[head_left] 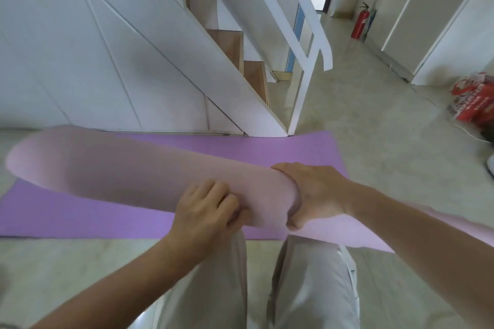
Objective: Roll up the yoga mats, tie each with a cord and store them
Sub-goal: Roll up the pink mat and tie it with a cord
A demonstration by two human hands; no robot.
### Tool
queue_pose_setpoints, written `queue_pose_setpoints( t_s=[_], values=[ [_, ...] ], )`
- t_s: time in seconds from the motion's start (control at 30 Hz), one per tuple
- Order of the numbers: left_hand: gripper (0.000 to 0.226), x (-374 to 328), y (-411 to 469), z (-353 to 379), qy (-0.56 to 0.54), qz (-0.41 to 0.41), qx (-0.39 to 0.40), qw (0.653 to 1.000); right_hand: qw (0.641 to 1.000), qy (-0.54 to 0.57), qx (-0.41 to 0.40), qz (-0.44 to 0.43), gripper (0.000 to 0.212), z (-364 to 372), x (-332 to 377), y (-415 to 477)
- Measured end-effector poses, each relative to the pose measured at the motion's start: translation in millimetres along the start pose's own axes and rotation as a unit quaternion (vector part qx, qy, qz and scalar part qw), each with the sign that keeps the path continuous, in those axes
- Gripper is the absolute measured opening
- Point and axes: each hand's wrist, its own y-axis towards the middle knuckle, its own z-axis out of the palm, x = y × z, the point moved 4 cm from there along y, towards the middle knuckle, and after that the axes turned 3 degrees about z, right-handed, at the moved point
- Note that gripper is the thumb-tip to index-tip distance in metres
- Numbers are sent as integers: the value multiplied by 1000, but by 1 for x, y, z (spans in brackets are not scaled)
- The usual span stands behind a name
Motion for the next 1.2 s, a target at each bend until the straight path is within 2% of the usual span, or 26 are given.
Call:
queue_pose_setpoints(
  t_s=[0.03,0.13,0.2,0.23,0.27,0.3,0.33,0.37,0.4,0.43,0.47,0.5,0.53,0.63,0.73,0.77,0.83,0.93,1.03,1.07,1.2],
  values=[
    [36,-3,-12,8,14,-19,1,1000,1000,4,4,-1,103,-1,-1,3],
    [51,-2,-22,27,59,-137,97,984,1000,23,4,17,102,-3,-4,11],
    [57,7,-12,36,-8,-269,189,944,998,38,-16,36,103,-11,-8,17],
    [59,14,-8,43,-86,-365,221,900,997,48,-32,41,103,-19,-10,19],
    [61,19,-3,47,-200,-464,204,838,996,63,-52,42,103,-28,-11,22],
    [65,23,3,53,-340,-550,154,747,993,86,-74,39,101,-39,-13,25],
    [71,25,13,61,-474,-600,79,639,989,114,-91,35,99,-48,-15,28],
    [78,28,27,67,-564,-615,16,551,984,142,-106,28,99,-57,-17,32],
    [83,32,40,72,-622,-607,-32,494,977,177,-121,21,100,-66,-18,37],
    [87,37,55,73,-660,-589,-64,462,968,208,-140,13,102,-75,-19,42],
    [89,43,69,73,-687,-567,-85,447,959,236,-156,-1,105,-84,-18,46],
    [90,51,83,68,-705,-541,-96,449,952,254,-168,-19,107,-91,-17,50],
    [90,60,95,61,-712,-512,-101,471,946,275,-169,-32,109,-98,-15,54],
    [88,93,120,44,-676,-450,-87,577,934,319,-156,-47,106,-102,-2,73],
    [89,118,121,54,-604,-439,-66,662,939,301,-162,-32,104,-83,3,113],
    [92,123,118,60,-573,-442,-55,687,939,313,-140,-31,100,-78,7,119],
    [99,136,104,84,-520,-452,-16,724,902,423,-75,-38,83,-68,12,136],
    [105,154,78,123,-495,-471,29,730,819,571,-35,-48,65,-77,13,160],
    [101,167,56,153,-477,-502,59,719,726,678,-85,-76,41,-115,9,184],
    [99,171,53,161,-477,-507,61,715,707,695,-101,-82,40,-130,10,193],
    [95,190,57,191,-484,-519,56,703,718,675,-164,-44,93,-169,15,227]
  ],
)
